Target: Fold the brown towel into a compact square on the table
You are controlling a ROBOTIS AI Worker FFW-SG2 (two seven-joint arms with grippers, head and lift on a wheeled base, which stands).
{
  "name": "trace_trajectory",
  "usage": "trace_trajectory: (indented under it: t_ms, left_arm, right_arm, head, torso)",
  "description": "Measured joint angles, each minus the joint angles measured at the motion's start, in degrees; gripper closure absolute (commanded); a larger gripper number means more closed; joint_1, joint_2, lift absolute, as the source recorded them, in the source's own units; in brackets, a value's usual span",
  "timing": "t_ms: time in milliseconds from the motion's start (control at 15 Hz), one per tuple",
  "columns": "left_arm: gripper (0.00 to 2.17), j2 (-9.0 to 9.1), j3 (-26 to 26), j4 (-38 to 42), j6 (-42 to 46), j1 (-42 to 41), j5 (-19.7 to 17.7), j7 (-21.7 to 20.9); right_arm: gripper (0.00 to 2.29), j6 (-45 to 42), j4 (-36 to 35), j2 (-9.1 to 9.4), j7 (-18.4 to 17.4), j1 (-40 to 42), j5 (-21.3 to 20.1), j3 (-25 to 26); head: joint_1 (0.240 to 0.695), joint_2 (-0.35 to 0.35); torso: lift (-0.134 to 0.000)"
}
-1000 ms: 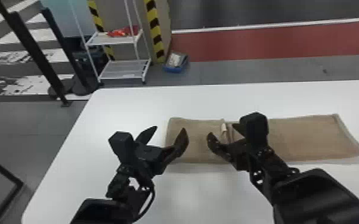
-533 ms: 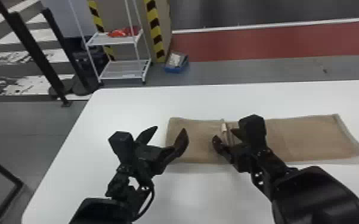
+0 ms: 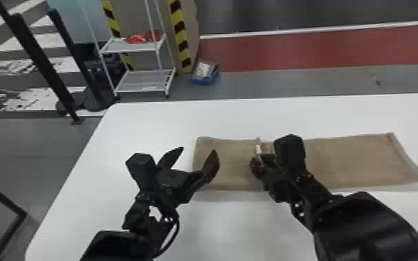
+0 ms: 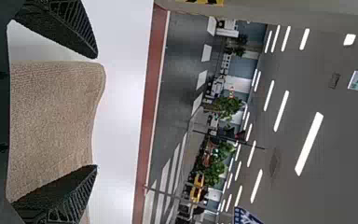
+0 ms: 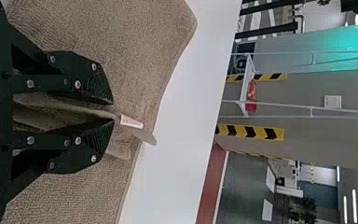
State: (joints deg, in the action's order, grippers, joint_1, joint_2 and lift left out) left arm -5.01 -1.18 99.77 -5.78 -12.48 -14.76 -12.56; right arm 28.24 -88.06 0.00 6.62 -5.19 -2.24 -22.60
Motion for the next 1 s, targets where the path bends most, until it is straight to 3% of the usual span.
trace_trajectory:
  t_ms: [333, 800, 1000]
  left_arm:
    - [0.03, -0.12, 0.16, -0.01, -0.01, -0.33, -0.03, -0.18]
    - [0.03, -0.18, -0.25, 0.15, 0.02, -0.46, 0.00, -0.18]
    - [0.03, -0.18, -1.02, 0.00, 0.02, -0.20, 0.12, -0.10]
  right_arm:
    - [1.33, -1.22, -1.27, 0.00, 0.61, 0.72, -0.10, -0.58]
    - [1.33, 4.61, -20.06, 0.00, 1.21, 9.97, 0.17, 4.31]
    - [1.33, 4.88, -16.85, 0.00, 1.09, 10.05, -0.36, 5.64]
  head:
    - [0.695, 0.204]
    - [0.695, 0.175]
    - [0.695, 0.152]
  torso:
    - [-0.123]
    - [-0.123]
    - [-0.123]
